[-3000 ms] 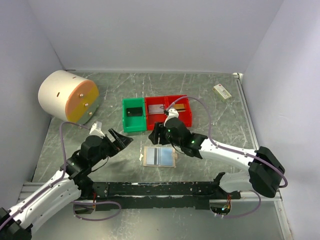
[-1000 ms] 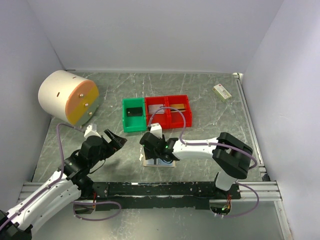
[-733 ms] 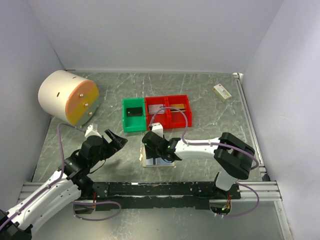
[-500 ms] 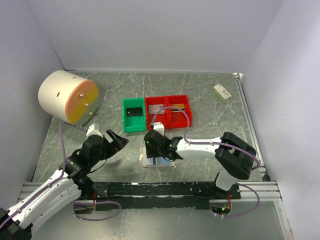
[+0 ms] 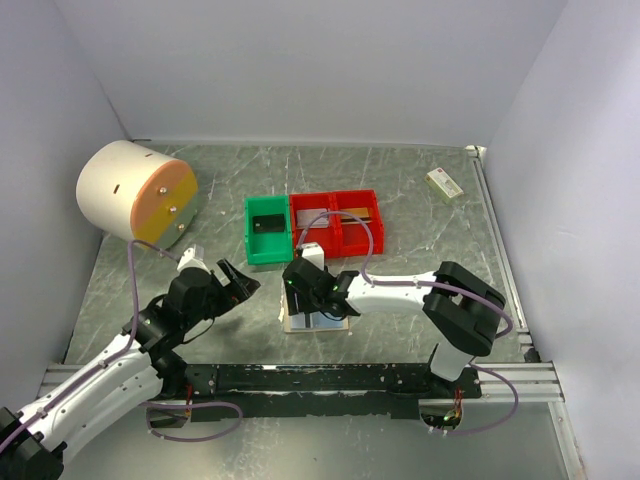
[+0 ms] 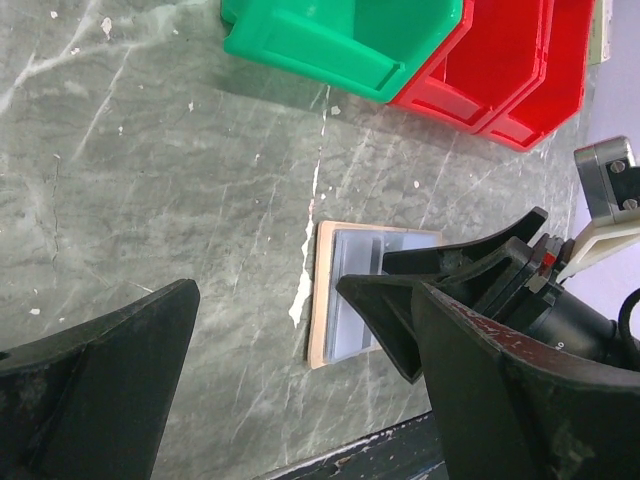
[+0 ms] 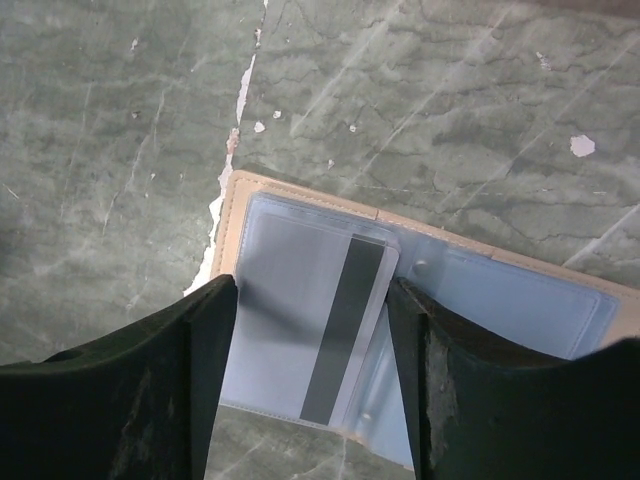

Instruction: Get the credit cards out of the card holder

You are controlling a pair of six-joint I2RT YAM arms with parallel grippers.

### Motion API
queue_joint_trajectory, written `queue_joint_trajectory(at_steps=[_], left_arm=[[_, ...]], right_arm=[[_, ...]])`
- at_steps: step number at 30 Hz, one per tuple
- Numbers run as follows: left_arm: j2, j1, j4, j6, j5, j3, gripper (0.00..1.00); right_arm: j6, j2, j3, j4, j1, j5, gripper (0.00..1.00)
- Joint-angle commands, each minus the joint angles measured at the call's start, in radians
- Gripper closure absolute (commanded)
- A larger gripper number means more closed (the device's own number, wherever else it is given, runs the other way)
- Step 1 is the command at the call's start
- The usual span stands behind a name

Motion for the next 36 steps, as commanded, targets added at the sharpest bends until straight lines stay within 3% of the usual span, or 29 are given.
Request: queue_joint_trajectory(at_steps=[1,5,12,15,19,29,36], left_arm=[[0.005,0.004,0.021,0.037,0.011,0.046,0.01],[0.011,0.004,0.028,0.049,0.016,0.05,0.01],[0.038,0.005,0.056,0.062,0.044,0.045,0.01],[0.051,0.005,0.075,0.062,0.06,0.04,0.01],[0.059,0.004,0.069,0.043,0.064,0.041,0.02],[-0.088,0.004,0.012,-0.001,0.025,0.005,0.01],[-0.055,0.004,0.01,0.003,0.029,0.01,0.01]], right_arm=[[0.009,0.038,-0.005,-0.025,-0.004,0.003,0.41],[0.008,0.034,-0.01,-0.012,-0.004,-0.01,0.46],[0.006,0.009,-0.047,0.036,-0.024,-0.057,0.47],[0.0,0.006,-0.048,0.034,-0.028,-0.06,0.44],[-0.016,0.038,-0.027,0.003,-0.025,-0.057,0.33],[-0.02,0.075,-0.012,-0.046,-0.025,-0.01,0.38],[-0.028,0.123,0.03,-0.086,-0.018,0.014,0.33]])
